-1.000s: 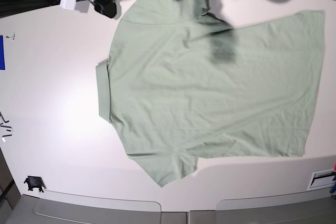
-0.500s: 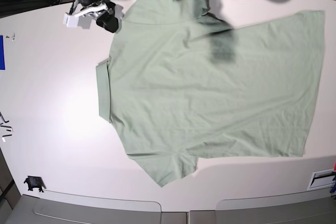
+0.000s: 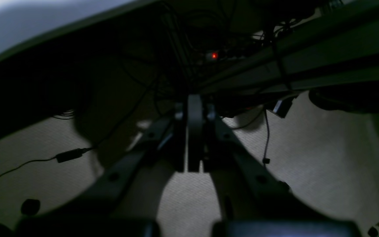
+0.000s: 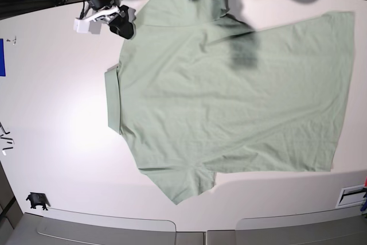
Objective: Fold the T-shirt properly
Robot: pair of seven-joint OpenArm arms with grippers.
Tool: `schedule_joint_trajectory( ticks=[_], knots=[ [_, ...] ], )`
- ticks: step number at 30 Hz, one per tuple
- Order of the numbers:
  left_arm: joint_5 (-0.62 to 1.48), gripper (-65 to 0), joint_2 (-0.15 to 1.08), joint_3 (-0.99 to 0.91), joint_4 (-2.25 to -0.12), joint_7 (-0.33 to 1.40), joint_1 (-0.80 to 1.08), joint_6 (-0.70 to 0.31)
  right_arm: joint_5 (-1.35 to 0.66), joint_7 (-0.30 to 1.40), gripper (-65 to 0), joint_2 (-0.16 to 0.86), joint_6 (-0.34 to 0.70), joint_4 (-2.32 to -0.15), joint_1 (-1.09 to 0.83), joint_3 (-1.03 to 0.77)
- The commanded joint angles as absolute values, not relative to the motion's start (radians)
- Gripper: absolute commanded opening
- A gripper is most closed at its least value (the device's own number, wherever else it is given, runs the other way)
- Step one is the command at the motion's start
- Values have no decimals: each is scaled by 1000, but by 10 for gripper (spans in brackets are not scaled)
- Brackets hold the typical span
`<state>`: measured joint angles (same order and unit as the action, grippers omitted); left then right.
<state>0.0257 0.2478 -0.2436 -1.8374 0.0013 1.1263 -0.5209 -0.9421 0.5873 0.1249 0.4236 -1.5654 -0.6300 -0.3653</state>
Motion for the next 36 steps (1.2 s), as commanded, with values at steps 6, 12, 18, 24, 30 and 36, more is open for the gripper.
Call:
schedule_joint_trajectory(
  ticks=[6, 12, 18, 24, 30, 36],
  knots=[
    [36, -650, 253, -248, -1849, -14, 1147, -525, -944, 619, -394, 124, 432, -1561, -641, -253],
    [35, -650, 253, -248, -1849, -14, 1147, -525, -941, 618, -396, 114, 430, -1561, -641, -216],
    [36, -650, 252, -248, -1849, -14, 1147, -525, -941, 619, -599, 86, 444, -1561, -641, -216],
    [35, -650, 253, -248, -1850, 10, 1147, -525, -941, 654, -650, 51, 564, -1561, -640, -216],
    [35, -650, 253, -252, -1850, 141, 1147, -525, -915, 656, -650, 47, 568, -1561, -640, -216],
    [36, -650, 253, -328, -1853, 242, 1147, -525, -915, 656, -650, 47, 569, -1561, -638, -216]
  ],
)
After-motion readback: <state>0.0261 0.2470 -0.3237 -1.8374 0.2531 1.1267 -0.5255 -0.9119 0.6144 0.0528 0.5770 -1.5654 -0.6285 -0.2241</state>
